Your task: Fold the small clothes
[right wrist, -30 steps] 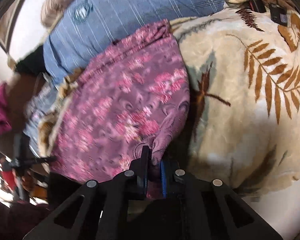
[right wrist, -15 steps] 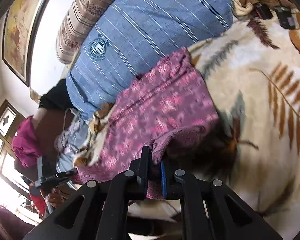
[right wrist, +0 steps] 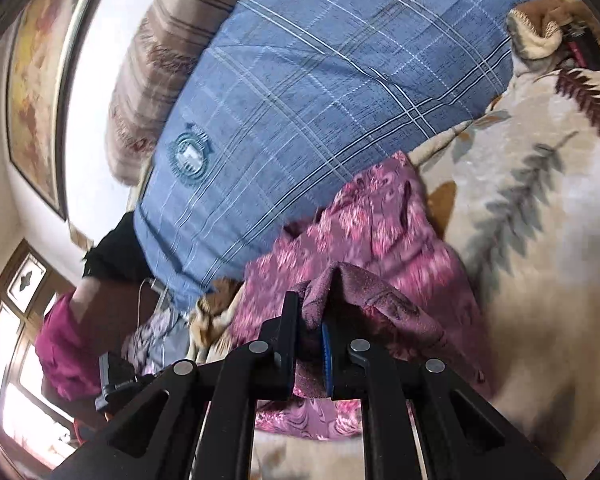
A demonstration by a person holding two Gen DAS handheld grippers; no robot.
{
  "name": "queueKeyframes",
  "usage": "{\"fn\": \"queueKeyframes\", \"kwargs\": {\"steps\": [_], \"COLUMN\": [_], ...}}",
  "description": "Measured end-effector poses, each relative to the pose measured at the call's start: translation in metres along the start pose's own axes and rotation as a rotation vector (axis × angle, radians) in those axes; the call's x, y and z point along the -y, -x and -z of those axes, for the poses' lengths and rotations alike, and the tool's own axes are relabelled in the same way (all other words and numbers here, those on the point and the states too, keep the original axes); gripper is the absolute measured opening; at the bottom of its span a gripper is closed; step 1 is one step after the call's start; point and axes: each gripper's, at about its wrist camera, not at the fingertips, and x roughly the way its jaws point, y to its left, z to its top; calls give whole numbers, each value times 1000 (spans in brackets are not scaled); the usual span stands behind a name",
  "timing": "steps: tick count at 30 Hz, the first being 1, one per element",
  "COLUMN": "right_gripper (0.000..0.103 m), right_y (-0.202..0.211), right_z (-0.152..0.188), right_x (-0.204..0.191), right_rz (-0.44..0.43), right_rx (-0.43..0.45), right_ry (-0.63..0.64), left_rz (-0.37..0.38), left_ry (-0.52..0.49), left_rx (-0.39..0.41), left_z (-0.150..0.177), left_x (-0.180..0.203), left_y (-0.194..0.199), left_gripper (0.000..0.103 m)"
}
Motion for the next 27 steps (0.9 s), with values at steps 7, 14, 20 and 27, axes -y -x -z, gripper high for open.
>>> {"fn": "queueKeyframes", "kwargs": {"steps": [7, 14, 20, 27], "right_gripper": [10, 14, 24, 38], "right_y": [-72, -135, -144, -125], "right_z": [-42, -73, -111, -122], "right_x": [33, 64, 72, 86], "right_rz": [0, 50, -40, 84], "right_rx": [14, -70, 12, 113], "right_ry": [-128, -241, -366, -390], "left_rz": [1, -105, -52, -39], "left_ry": [95, 157, 241, 382], "left_rx": [44, -6, -10, 103], "left_z": [-71, -117, -144, -157], "left_x": [-16, -33, -41, -72], "left_y": [-46, -105, -121, -84], "left_gripper": [4, 4, 10, 41]}}
